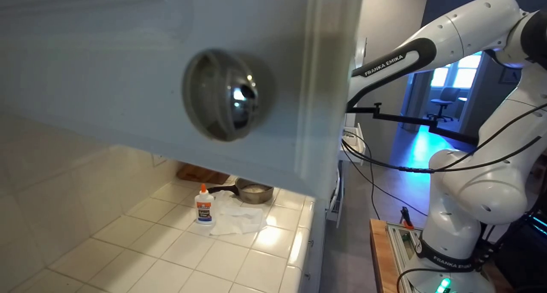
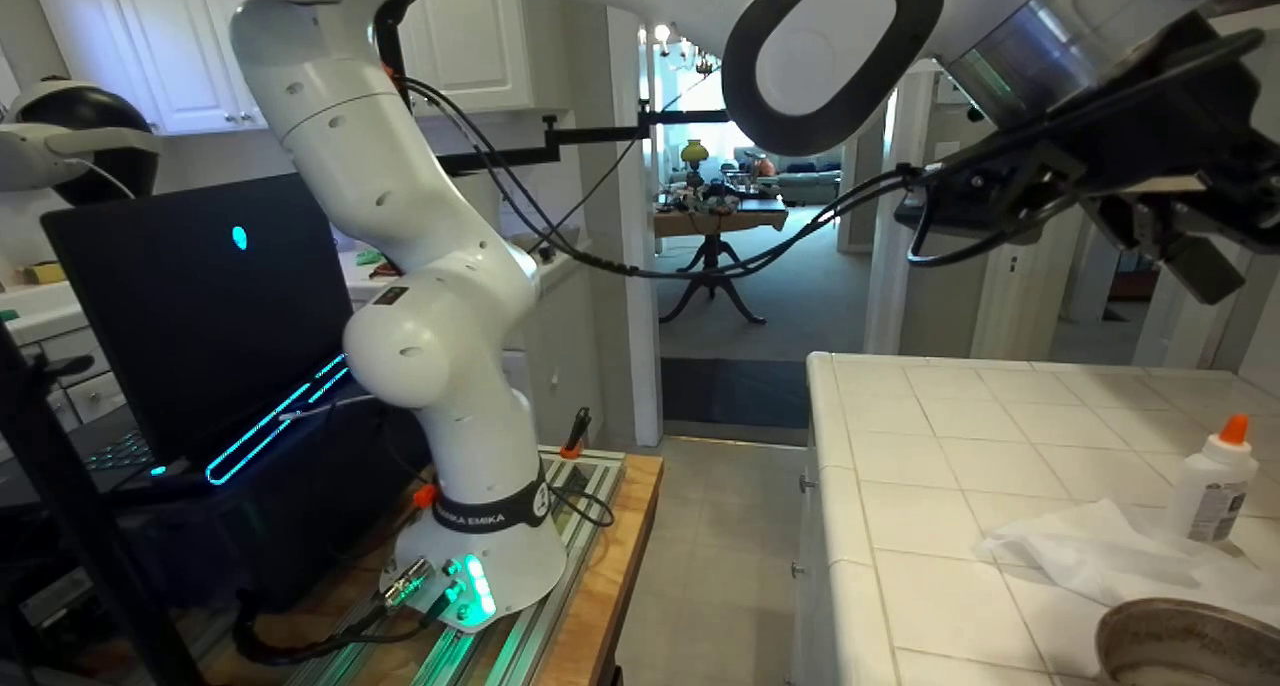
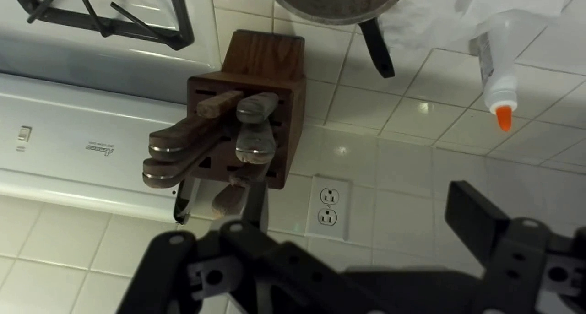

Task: Put the white bowl on the counter.

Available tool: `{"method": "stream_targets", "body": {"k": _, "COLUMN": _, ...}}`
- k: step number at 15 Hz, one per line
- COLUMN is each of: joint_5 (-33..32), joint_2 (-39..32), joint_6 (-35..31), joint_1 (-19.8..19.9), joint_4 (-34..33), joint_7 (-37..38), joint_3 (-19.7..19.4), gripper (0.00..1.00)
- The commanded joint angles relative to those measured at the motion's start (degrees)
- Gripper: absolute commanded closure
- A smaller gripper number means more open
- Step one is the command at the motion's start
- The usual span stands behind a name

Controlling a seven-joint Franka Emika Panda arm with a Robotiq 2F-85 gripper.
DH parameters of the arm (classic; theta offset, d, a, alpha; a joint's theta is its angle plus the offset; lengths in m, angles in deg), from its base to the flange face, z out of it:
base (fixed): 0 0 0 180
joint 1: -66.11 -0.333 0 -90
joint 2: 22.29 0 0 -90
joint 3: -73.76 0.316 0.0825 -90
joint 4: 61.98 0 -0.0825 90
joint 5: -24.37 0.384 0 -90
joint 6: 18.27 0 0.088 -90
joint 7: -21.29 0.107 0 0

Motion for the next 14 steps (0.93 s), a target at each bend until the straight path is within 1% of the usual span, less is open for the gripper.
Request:
{"method": "stream_targets", "body": {"k": 1, "joint_5": 0.9, "joint_2": 0.0, "joint_6": 0.0, "joint_1": 0.9, "joint_4": 0.0, "joint_7": -0.6, "joint_3": 1.0, "gripper": 0.00}}
{"method": "stream_targets", "body": {"k": 5, "joint_5": 0.9, "joint_2": 0.0, "joint_6": 0.0, "joint_1": 0.9, "joint_4": 0.0, "joint_7": -0.7, "joint_3": 1.0, "gripper": 0.00}}
{"method": "stream_targets", "body": {"k": 6, "joint_5": 0.7, "joint_2": -0.2, "joint_6": -1.0, "joint_1": 1.4, "joint_4": -0.1, "joint_7": 0.1, "joint_3": 1.4, "gripper": 0.00}}
{"method": "stream_targets", "body": {"k": 9, "joint_5": 1.5, "joint_2": -0.1, "joint_6": 0.4, "joint_1": 2.1, "joint_4": -1.7, "joint_7": 2.9, "joint_3": 2.7, "gripper": 0.00}}
{"method": "stream_targets", "body": {"k": 12, "joint_5": 2.2, "joint_2": -0.1, "joint_6": 3.3, "joint_1": 2.3, "joint_4": -3.7, "joint_7": 5.2, "joint_3": 3.7, "gripper": 0.00}}
{"method": "stream_targets", "body": {"k": 14, "joint_5": 3.3, "joint_2": -0.1, "joint_6": 7.3, "joint_1": 1.7, "joint_4": -5.6, "joint_7": 6.0, "joint_3": 3.8, "gripper": 0.00}}
